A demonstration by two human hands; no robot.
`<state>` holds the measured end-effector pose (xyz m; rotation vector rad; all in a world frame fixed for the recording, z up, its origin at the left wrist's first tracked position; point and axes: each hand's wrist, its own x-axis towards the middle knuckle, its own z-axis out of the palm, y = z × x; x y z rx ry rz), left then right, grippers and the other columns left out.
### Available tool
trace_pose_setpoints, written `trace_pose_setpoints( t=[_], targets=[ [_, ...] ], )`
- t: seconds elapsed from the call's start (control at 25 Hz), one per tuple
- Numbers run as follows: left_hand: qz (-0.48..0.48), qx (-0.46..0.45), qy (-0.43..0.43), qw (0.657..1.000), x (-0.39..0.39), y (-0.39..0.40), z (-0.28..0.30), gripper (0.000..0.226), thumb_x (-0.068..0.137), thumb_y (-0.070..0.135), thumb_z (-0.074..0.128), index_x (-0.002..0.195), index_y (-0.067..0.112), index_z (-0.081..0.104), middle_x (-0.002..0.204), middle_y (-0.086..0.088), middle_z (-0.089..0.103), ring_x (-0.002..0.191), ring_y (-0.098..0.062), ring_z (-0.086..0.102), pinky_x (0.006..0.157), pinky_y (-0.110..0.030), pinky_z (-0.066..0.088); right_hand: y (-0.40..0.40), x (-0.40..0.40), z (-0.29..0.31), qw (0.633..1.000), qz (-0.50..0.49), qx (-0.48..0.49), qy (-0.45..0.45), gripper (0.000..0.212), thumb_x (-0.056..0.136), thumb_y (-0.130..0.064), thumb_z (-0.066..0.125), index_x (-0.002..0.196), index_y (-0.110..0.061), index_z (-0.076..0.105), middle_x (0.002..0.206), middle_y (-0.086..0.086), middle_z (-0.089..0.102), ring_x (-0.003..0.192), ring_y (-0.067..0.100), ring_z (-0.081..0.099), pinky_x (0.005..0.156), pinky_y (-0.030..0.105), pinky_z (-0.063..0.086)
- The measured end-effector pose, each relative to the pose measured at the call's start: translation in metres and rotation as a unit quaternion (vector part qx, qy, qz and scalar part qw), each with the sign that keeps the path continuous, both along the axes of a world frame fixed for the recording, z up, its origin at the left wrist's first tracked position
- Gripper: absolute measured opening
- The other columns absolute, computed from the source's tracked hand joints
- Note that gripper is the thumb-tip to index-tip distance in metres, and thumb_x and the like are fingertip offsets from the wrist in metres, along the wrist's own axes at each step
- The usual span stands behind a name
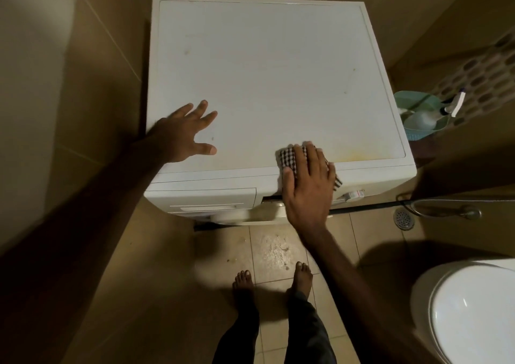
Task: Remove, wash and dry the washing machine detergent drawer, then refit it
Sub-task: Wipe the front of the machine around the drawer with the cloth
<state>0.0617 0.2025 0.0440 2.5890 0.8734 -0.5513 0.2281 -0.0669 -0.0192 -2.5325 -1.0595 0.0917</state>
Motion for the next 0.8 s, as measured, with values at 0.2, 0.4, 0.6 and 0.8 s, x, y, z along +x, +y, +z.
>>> trace_pose_setpoints(
  t=[0.2, 0.4, 0.6, 0.8],
  targets=[
    [0.025, -0.059, -0.070, 0.996, -0.009, 0.007, 0.001, 0.066, 0.103, 0.044, 0.054, 0.162, 0.033, 0.025, 0.171, 0.009, 0.010, 0.159, -0.018, 0.007, 0.125, -0.047, 0.016, 0.041, -0.076, 0.005, 0.970, 0.240, -0.018, -0.017, 0.059, 0.111, -0.043, 0.036, 0.166, -0.025, 0.026, 0.174, 0.006, 0.022, 0.161, 0.026, 0.019, 0.130, 0.052, 0.016],
    [0.192, 0.007, -0.282, 0.940, -0.057, 0.007, 0.000, 0.040, 0.104, 0.010, 0.052, 0.142, 0.016, 0.062, 0.153, -0.003, 0.053, 0.141, -0.019, 0.050, 0.120, -0.032, 0.035, 0.043, -0.060, 0.002, 0.992, 0.124, 0.005, -0.011, 0.057, 0.108, -0.042, 0.036, 0.161, -0.023, 0.039, 0.170, 0.006, 0.034, 0.157, 0.028, 0.029, 0.127, 0.053, 0.023],
    [0.247, 0.115, -0.193, 0.942, -0.085, -0.006, -0.013, 0.039, 0.106, 0.006, 0.039, 0.140, -0.006, 0.055, 0.143, -0.026, 0.058, 0.124, -0.043, 0.061, 0.102, -0.048, 0.052, 0.096, -0.127, 0.006, 0.948, 0.318, -0.006, -0.020, 0.058, 0.110, -0.044, 0.036, 0.165, -0.024, 0.031, 0.172, 0.008, 0.027, 0.159, 0.029, 0.023, 0.129, 0.053, 0.018],
    [0.378, -0.012, -0.231, 0.896, -0.086, -0.011, -0.005, 0.040, 0.105, 0.015, 0.039, 0.133, 0.004, 0.065, 0.131, -0.017, 0.069, 0.115, -0.036, 0.067, 0.095, -0.049, 0.059, 0.074, -0.082, 0.001, 0.964, 0.264, -0.014, -0.029, 0.059, 0.109, -0.048, 0.031, 0.163, -0.026, 0.034, 0.172, 0.005, 0.029, 0.159, 0.026, 0.025, 0.128, 0.054, 0.018]
  ],
)
